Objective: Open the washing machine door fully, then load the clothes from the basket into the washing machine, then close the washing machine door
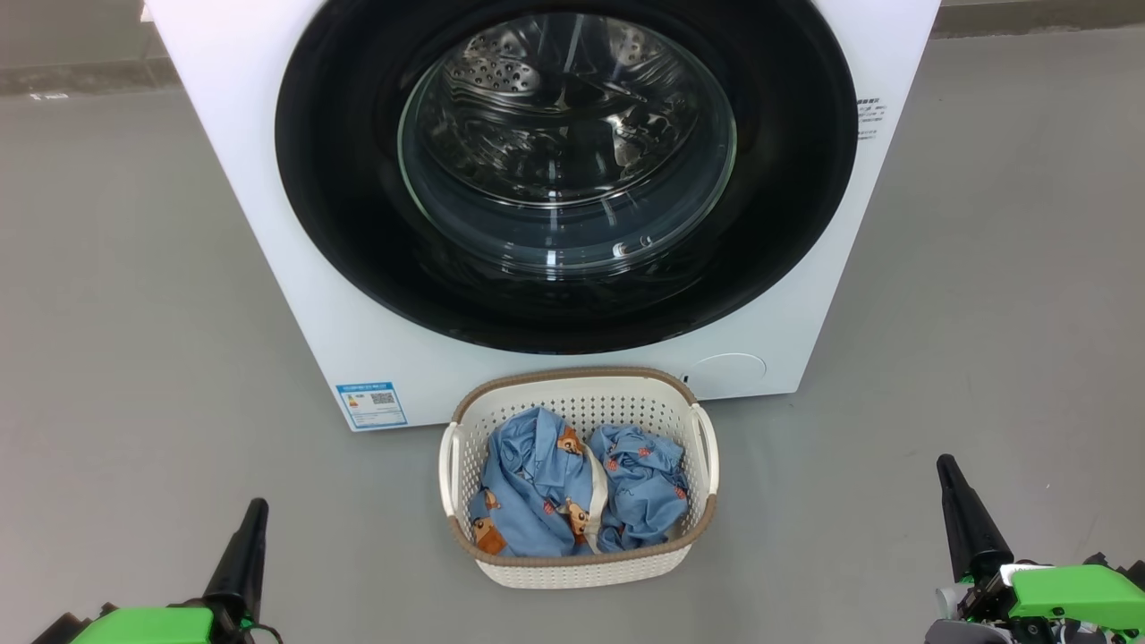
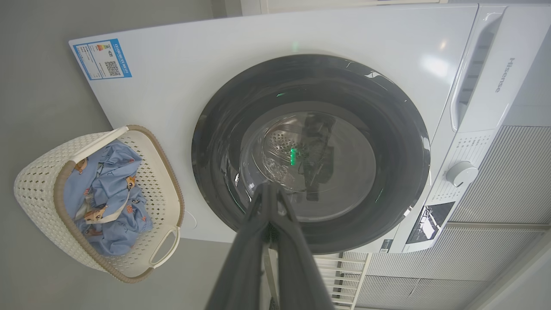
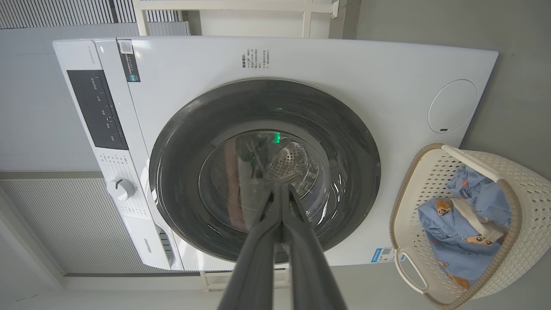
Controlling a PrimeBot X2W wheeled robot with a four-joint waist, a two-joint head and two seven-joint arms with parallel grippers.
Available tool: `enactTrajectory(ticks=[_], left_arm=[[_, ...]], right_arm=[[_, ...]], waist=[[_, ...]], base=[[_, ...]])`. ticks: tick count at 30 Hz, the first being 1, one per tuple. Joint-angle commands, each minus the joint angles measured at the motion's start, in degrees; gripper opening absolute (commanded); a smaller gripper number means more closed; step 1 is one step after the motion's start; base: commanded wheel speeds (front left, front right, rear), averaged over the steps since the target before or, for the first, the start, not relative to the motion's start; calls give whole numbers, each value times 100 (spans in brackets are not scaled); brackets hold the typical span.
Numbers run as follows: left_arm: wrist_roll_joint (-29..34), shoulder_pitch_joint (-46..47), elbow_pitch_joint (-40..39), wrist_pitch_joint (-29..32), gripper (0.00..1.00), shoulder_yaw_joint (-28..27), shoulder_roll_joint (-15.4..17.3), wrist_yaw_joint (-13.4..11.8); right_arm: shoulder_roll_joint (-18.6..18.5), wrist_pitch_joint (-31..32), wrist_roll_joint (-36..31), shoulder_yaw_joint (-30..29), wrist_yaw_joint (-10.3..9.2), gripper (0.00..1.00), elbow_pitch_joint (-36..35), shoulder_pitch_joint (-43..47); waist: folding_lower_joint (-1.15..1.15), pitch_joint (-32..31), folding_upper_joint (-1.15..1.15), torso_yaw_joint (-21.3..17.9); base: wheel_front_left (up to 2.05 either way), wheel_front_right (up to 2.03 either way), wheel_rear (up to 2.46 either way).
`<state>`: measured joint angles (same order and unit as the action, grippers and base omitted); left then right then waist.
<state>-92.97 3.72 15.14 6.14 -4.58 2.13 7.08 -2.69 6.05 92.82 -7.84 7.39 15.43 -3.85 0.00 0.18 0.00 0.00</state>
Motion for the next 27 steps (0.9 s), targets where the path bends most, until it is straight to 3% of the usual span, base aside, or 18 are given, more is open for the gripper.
enactTrajectory(ticks=[1,26,27], left_arm=[[85,247,-111,39,0,-200,75,41],[83,247,-111,38,0,-198,75,41],[-1,-1,4,-1,100,2,-1,-1]], right_arm=[[-19,45,-67,130,10,0,-141,-234],[-19,45,-66,131,10,0,-141,-234],[1,0,0,0,0,100,5,1]], waist=[[0,0,0,0],[0,0,0,0],[0,0,0,0]], base=[[0,0,0],[0,0,0],[0,0,0]])
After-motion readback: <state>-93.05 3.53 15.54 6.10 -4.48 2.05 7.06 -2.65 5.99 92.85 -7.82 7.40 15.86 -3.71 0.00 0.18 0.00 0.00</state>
